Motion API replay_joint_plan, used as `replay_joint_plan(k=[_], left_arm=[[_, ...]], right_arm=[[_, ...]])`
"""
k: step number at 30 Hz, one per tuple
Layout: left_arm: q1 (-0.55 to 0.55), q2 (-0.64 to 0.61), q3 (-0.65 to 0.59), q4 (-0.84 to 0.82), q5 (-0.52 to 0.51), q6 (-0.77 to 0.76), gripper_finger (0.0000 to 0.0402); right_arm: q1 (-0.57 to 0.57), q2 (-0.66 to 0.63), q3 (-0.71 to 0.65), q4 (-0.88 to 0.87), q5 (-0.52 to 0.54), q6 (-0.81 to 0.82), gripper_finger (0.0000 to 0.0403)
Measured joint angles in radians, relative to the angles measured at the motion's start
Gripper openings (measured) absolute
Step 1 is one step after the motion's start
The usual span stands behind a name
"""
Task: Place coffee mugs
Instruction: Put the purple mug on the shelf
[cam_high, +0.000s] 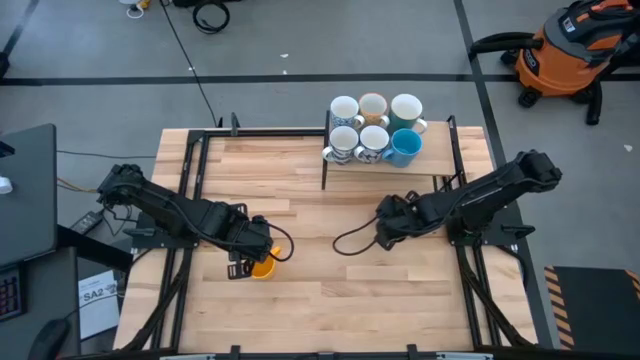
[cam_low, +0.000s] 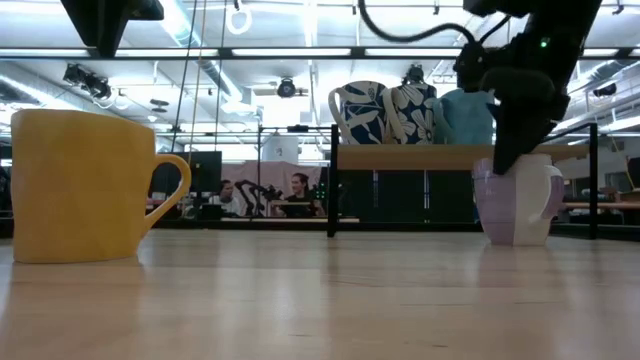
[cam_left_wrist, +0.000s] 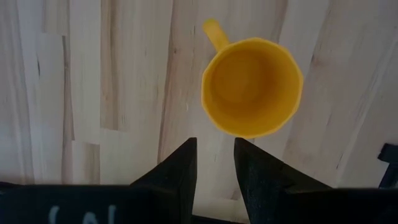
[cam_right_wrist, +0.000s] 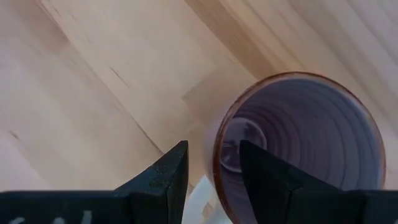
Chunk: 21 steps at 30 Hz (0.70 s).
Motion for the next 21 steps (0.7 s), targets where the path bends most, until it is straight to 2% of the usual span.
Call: replay_joint_plan(k=[12,21], left_arm=[[0.000,0.000,0.000,0.007,0.000,0.000,0.0114],[0.000,0.001,0.000,0.015,0.000,0.002,0.0114]], right_arm=[[-0.001,0.061,-0.001,0.016,-0.011,-0.100,0.0149],[-0.025,0.066,0.000,0.048,-0.006,-0.051,0.0149]])
